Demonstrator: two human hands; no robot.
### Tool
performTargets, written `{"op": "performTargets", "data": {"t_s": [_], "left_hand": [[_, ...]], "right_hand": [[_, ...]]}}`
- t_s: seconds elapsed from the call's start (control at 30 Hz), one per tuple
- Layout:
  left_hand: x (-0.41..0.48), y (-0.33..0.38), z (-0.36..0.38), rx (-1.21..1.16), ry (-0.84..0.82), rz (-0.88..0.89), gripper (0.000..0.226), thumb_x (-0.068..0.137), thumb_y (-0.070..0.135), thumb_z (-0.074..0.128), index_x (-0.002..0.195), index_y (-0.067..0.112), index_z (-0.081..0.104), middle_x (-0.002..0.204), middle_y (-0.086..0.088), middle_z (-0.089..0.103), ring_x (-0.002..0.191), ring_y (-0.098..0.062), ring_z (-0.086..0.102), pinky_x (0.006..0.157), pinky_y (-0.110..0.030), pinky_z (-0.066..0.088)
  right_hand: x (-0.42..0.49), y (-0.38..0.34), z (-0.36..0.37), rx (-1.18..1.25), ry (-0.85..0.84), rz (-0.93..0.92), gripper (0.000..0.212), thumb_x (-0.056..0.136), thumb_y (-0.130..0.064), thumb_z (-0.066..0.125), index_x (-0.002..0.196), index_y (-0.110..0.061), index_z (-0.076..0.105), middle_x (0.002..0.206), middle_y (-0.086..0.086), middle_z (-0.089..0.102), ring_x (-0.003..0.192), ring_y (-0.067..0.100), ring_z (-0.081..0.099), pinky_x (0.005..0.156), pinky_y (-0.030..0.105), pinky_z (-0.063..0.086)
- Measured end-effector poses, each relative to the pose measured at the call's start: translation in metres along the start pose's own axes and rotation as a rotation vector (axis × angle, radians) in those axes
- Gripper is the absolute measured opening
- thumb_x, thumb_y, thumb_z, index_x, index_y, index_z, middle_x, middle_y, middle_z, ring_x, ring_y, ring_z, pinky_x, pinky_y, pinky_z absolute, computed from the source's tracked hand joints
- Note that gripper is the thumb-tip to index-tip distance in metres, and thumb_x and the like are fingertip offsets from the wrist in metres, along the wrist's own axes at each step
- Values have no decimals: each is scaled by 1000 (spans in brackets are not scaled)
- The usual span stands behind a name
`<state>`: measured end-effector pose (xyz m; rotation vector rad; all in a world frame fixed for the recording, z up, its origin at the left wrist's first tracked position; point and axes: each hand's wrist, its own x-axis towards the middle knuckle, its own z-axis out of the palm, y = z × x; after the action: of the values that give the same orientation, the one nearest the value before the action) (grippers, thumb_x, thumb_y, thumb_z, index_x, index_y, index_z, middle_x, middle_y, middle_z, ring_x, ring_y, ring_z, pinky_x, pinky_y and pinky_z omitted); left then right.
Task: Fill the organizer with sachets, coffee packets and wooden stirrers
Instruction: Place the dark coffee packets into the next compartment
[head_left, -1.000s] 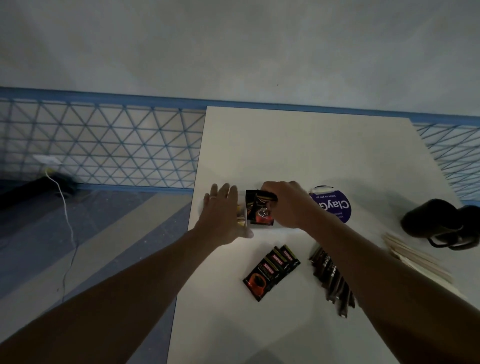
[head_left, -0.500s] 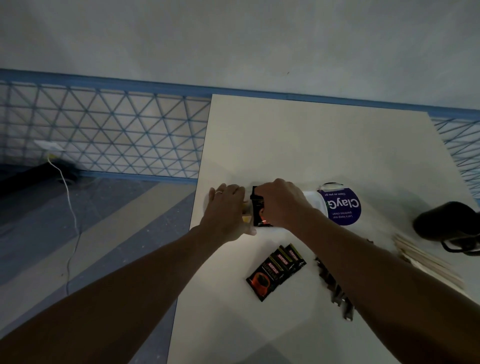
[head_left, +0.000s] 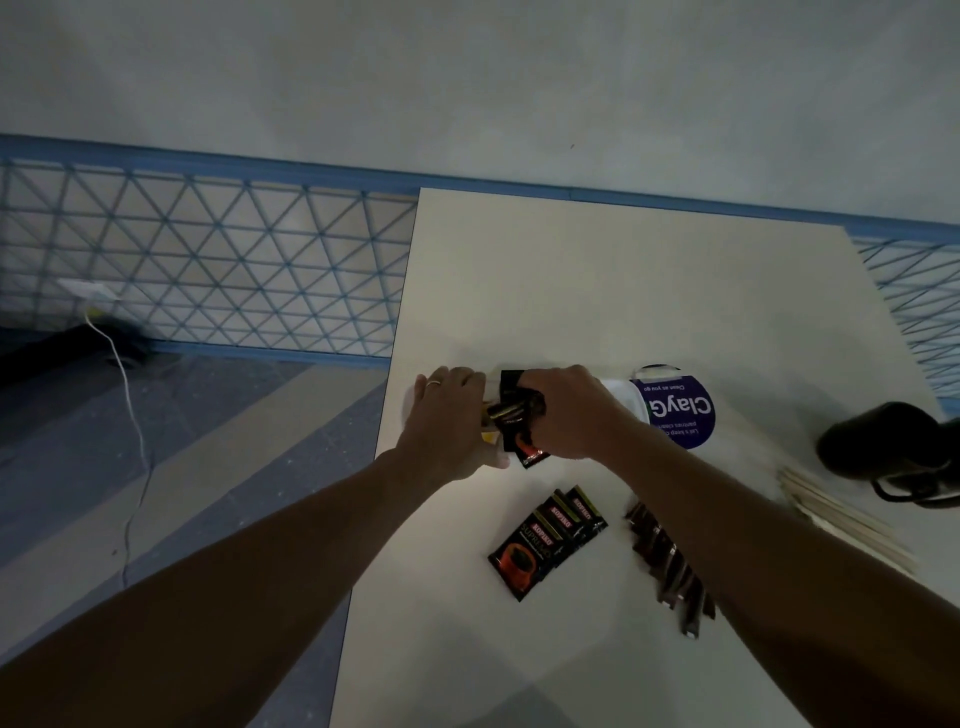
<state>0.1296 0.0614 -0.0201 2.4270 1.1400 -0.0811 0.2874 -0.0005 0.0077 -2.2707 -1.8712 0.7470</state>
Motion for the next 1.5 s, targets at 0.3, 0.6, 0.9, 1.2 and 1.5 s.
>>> {"op": "performTargets", "data": {"t_s": [0.3, 0.6, 0.9, 1.2, 1.5], "left_hand": [[-1, 0, -1, -11, -1, -8, 106, 59, 58, 83, 143, 11, 38, 145, -6, 42, 137, -26, 32, 118, -46, 18], [0, -3, 2, -58, 14, 3, 104, 58, 56, 83, 142, 13, 40, 144, -5, 44, 137, -26, 33, 117, -48, 18], [1, -5, 2, -55, 16, 18, 106, 59, 55, 84, 143, 10, 39, 145, -8, 43, 137, -28, 33, 116, -50, 21], [0, -3, 2, -39, -2, -1, 109, 60, 56, 83, 146, 10, 34, 149, -7, 38, 140, -28, 29, 119, -48, 17], [-1, -3, 1, -52, 2, -6, 108, 61, 56, 83, 146, 11, 34, 149, -7, 39, 140, -26, 29, 119, -45, 14]], "right_hand": [[6, 6, 0, 61, -78, 29, 42, 77, -12, 67, 118, -20, 60, 95, -2, 62, 74, 11, 56, 54, 15, 38], [-6, 6, 3, 7, 21, -110, 72, 72, -25, 81, 136, -36, 48, 118, 3, 56, 100, 21, 59, 80, 34, 54], [-14, 14, 22, -19, 28, -136, 41, 72, -31, 87, 109, -18, 73, 137, 8, 41, 98, 29, 63, 78, 29, 55], [-10, 7, -25, 122, 113, -32, 18, 78, -26, 81, 94, -24, 72, 107, -6, 65, 93, 17, 59, 84, 38, 53], [0, 1, -9, -31, -2, -14, 22, 79, -29, 77, 99, -31, 70, 89, -4, 68, 83, 22, 61, 70, 32, 50]]}}
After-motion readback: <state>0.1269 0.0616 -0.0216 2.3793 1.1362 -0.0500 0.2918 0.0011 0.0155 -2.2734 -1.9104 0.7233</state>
